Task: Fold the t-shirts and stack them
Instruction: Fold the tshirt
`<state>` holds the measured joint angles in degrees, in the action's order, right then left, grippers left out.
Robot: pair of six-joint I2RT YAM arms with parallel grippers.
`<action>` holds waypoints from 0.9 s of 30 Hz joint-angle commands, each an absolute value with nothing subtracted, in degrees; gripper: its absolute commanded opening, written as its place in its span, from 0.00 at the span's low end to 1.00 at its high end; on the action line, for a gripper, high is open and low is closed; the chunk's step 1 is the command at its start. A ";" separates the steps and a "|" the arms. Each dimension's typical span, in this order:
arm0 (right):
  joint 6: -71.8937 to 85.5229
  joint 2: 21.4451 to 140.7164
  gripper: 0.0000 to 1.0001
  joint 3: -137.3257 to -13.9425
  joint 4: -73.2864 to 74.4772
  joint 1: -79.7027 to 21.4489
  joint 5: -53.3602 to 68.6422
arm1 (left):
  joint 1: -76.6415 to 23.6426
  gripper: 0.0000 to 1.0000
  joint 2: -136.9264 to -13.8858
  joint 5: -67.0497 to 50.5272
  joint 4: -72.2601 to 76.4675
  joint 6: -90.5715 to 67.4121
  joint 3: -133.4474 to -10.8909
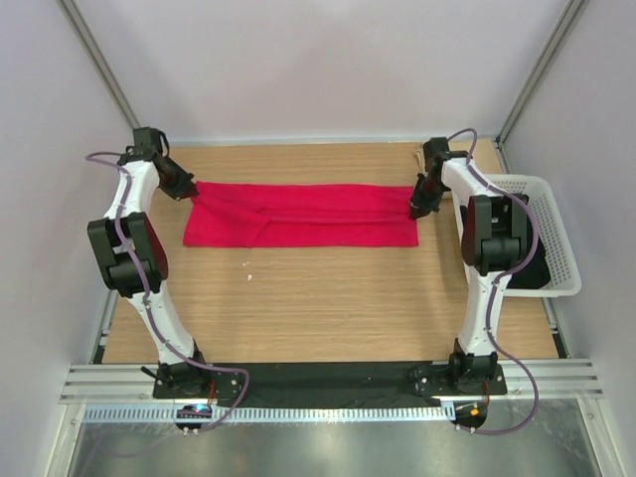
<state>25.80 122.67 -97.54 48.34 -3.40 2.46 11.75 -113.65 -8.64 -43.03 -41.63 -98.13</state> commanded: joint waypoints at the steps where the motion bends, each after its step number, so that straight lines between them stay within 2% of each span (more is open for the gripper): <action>1: 25.31 123.31 0.01 -100.19 48.43 -2.72 1.32 | 11.60 0.00 -114.69 -8.79 -41.49 -41.84 -100.90; 17: 29.61 128.57 0.03 -103.79 43.86 -2.72 1.85 | 11.60 0.01 -120.49 -9.05 -38.42 -41.66 -104.15; 18: 29.88 129.02 0.03 -104.15 43.16 -2.72 2.28 | 11.69 0.04 -121.11 -8.97 -37.89 -41.14 -105.11; 20: 30.58 129.64 0.10 -105.11 41.76 -2.72 1.85 | 11.60 0.11 -123.83 -8.53 -37.18 -41.13 -106.95; 21: 30.50 129.55 0.12 -105.47 41.23 -2.72 1.06 | 11.86 0.19 -124.97 -9.40 -37.79 -40.96 -110.01; 22: 30.24 129.29 0.20 -106.43 40.96 -2.64 0.27 | 11.69 0.25 -125.85 -8.80 -39.62 -40.78 -111.43; 25: 27.17 130.43 0.37 -113.25 45.42 -2.55 -3.94 | 11.60 0.42 -124.37 -5.29 -41.13 -39.47 -113.29; 27: 25.41 130.69 0.42 -116.27 49.65 -2.72 -5.27 | 11.60 0.52 -120.95 -2.47 -43.41 -38.50 -113.12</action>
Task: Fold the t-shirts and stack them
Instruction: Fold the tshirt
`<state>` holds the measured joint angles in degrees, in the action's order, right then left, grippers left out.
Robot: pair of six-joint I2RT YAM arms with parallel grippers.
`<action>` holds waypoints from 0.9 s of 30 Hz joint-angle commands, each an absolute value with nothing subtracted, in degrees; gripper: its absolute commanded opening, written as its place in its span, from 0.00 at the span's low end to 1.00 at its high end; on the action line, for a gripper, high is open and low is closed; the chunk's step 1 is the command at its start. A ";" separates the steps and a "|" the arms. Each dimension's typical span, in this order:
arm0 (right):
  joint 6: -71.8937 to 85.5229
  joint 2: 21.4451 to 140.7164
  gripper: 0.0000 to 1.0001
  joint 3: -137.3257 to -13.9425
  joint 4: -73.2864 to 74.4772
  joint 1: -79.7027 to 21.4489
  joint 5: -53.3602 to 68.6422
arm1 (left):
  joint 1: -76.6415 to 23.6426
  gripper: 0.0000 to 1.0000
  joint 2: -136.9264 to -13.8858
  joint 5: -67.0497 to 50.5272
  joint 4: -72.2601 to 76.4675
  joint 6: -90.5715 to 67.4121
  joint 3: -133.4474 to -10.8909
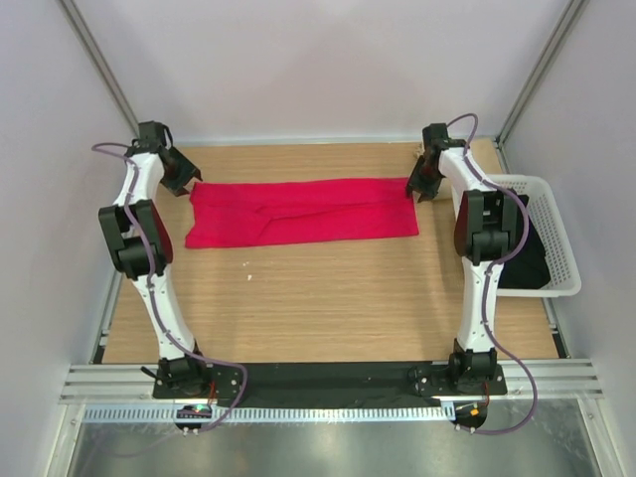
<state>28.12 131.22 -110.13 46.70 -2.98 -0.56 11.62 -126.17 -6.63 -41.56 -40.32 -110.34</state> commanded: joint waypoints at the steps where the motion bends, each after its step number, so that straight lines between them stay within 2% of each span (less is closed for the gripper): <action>1: 24.88 130.35 0.43 -117.76 51.57 -3.16 -6.58 | 11.51 0.53 -118.07 -0.46 -45.16 -37.71 -112.16; 3: 22.95 128.07 0.45 -116.99 52.21 -3.95 -8.08 | 11.43 0.52 -114.80 -0.35 -45.53 -37.27 -109.61; 8: 21.97 123.49 0.46 -112.16 49.14 -11.31 -6.08 | 9.15 0.48 -104.17 -2.45 -42.02 -38.84 -91.38; 14: 26.01 125.85 0.48 -110.12 44.82 -19.24 -0.81 | 5.72 0.48 -97.74 -6.05 -39.11 -39.29 -77.45; 23: 25.58 125.34 0.49 -108.20 45.09 -19.77 1.84 | 5.27 0.45 -97.91 -10.28 -38.06 -39.02 -72.42; 27: 25.05 122.35 0.49 -103.55 44.04 -19.78 2.02 | 5.19 0.44 -99.84 -8.09 -37.44 -38.41 -73.03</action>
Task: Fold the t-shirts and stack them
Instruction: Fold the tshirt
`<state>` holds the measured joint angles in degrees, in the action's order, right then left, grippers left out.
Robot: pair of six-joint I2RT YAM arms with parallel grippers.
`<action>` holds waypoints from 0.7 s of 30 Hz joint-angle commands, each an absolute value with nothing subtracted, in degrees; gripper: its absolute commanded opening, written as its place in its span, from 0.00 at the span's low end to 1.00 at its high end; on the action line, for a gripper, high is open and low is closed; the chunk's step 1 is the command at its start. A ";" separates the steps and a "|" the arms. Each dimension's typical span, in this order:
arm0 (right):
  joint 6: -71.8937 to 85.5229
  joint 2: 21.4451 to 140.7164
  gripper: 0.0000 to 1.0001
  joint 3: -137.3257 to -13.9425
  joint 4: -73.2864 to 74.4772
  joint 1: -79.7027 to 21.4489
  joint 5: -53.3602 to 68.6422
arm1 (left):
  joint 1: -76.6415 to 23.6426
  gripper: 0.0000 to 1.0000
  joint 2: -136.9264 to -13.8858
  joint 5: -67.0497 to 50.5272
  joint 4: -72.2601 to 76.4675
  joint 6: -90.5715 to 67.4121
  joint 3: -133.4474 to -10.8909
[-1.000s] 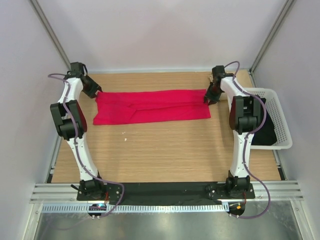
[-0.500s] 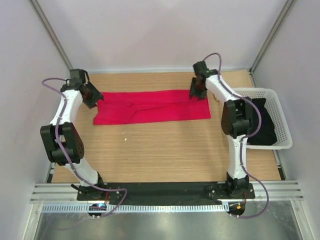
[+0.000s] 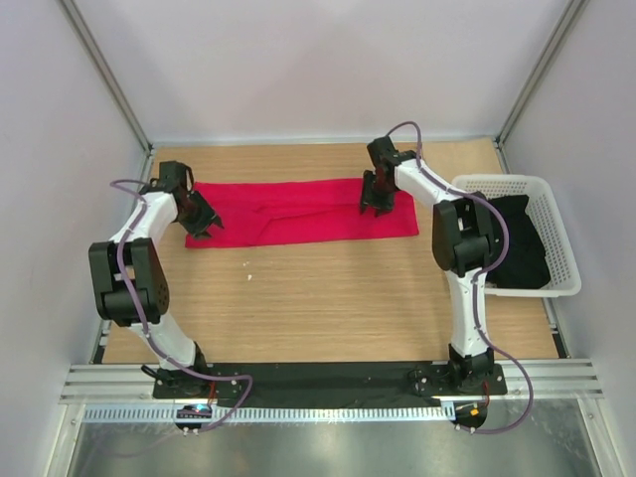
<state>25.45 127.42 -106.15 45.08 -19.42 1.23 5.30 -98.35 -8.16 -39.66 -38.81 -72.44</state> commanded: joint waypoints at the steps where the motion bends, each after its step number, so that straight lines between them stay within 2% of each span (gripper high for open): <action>1: 24.79 121.56 0.49 -102.49 43.60 -19.78 1.93 | 5.27 0.42 -100.97 -7.74 -37.27 -38.15 -73.56; 4: 24.00 119.10 0.49 -99.15 42.63 -19.69 1.23 | 5.27 0.38 -103.61 -7.21 -37.62 -37.71 -74.96; 11: 24.34 116.89 0.49 -94.57 41.05 -19.16 2.20 | 5.27 0.38 -107.57 -5.89 -37.26 -37.97 -77.77; 21: 24.61 117.16 0.48 -95.36 41.39 -19.07 2.37 | 5.27 0.29 -111.36 -5.10 -38.23 -37.26 -80.95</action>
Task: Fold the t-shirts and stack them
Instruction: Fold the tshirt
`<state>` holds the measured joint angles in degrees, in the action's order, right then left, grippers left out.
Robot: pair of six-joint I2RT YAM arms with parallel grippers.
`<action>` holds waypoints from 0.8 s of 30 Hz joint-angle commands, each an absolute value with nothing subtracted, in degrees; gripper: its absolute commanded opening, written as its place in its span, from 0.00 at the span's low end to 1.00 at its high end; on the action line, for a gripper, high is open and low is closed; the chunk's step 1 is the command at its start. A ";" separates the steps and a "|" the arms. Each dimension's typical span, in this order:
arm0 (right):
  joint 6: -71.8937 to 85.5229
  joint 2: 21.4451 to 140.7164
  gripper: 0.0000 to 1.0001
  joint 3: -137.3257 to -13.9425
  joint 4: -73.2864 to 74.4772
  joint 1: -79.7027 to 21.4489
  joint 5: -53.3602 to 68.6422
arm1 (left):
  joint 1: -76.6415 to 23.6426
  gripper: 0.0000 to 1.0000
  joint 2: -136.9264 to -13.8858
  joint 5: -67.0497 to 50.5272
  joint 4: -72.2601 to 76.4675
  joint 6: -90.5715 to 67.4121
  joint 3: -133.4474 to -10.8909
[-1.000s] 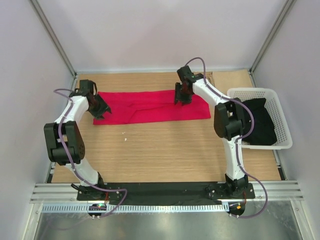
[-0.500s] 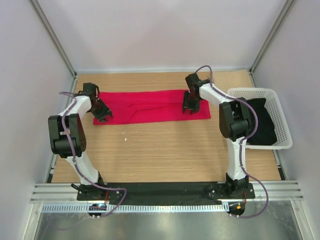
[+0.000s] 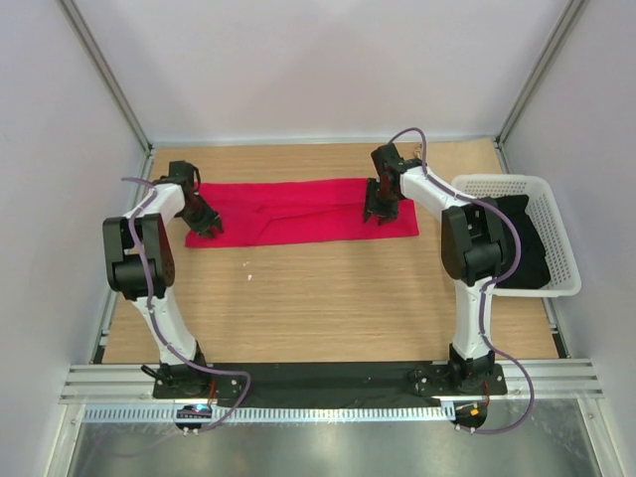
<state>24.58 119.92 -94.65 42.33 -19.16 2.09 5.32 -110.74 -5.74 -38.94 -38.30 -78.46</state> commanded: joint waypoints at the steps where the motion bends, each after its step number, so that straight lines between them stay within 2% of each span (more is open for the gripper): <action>1: 24.61 117.25 0.48 -95.62 41.40 -19.07 2.37 | 5.27 0.26 -111.62 -5.10 -37.97 -37.27 -80.95; 3: 24.52 117.51 0.48 -95.80 41.48 -19.07 2.37 | 5.27 0.20 -111.62 -5.36 -37.71 -37.09 -81.12; 5: 24.61 117.60 0.48 -95.80 41.49 -19.07 2.37 | 5.19 0.09 -111.53 -5.45 -37.88 -36.83 -81.91; 8: 24.35 117.86 0.48 -95.80 41.66 -19.07 2.20 | 4.57 0.00 -110.75 -5.63 -38.41 -36.74 -83.58; 16: 24.17 117.60 0.48 -95.63 42.36 -18.37 2.29 | 2.29 0.00 -112.41 -6.32 -38.76 -36.39 -91.04; 21: 24.00 116.55 0.48 -95.28 43.50 -17.93 1.85 | 2.02 0.00 -120.56 -8.17 -36.74 -35.42 -101.39; 23: 23.73 115.93 0.48 -94.57 43.77 -18.02 1.76 | 2.02 0.08 -123.47 -8.61 -35.25 -34.81 -105.36; 24: 23.64 115.75 0.48 -94.31 43.86 -17.93 1.67 | 1.93 0.15 -125.84 -8.70 -35.33 -34.63 -109.21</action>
